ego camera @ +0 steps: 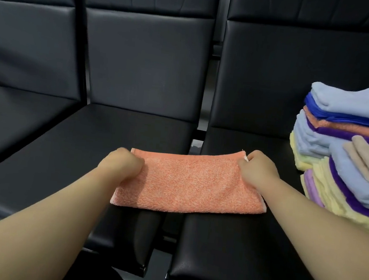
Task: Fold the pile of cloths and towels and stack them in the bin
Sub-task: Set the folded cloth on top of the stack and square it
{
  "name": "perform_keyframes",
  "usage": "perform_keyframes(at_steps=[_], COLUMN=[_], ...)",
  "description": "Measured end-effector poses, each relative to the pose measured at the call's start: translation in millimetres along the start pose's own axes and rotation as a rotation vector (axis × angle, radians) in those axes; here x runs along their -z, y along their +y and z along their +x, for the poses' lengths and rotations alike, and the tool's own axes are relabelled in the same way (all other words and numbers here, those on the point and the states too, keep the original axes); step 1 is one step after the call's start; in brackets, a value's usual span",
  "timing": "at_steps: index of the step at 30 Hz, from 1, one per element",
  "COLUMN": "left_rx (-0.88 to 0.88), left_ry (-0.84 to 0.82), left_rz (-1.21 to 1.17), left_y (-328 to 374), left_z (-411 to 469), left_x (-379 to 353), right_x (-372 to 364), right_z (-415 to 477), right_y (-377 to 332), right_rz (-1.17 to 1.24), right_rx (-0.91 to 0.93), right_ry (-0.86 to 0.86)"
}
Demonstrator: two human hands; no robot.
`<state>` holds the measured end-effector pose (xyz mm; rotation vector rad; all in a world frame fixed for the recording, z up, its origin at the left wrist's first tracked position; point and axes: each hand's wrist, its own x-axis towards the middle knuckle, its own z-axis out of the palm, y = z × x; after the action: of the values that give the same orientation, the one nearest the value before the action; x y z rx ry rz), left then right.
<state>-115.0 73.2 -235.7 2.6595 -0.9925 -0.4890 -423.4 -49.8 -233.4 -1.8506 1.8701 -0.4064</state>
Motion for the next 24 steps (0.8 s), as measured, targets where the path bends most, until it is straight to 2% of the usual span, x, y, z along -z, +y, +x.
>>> perform_keyframes(at_steps=[2,4,8,11,15,19,24], left_rx=[0.03,0.035,0.042,-0.085,-0.217,-0.35,-0.426], left_ry=[-0.124,-0.178,-0.2,-0.17,-0.234,-0.209,-0.205], left_rz=[0.051,0.01,-0.298,-0.53,-0.759,-0.72,-0.641], left_y=[-0.5,-2.0,10.0,37.2,92.5,148.9,188.7], left_z=[-6.3,-11.5,-25.1,-38.4,-69.0,-96.1,-116.6], left_x=[7.6,11.4,15.1,15.9,10.3,-13.7,-52.4], right_x=[8.0,13.3,21.3,24.8,30.2,34.1,38.5], right_z=[-8.3,-17.0,-35.0,-40.7,-37.8,-28.8,-21.7], right_y=[4.8,13.5,35.1,40.1,38.7,47.3,53.3], right_rz=[-0.015,-0.019,0.103,0.202,0.32,0.511,0.731], right_rx=[-0.017,-0.018,-0.001,-0.002,-0.032,-0.113,-0.214], right_ry=[-0.035,-0.08,-0.131,-0.181,-0.264,-0.312,-0.325])
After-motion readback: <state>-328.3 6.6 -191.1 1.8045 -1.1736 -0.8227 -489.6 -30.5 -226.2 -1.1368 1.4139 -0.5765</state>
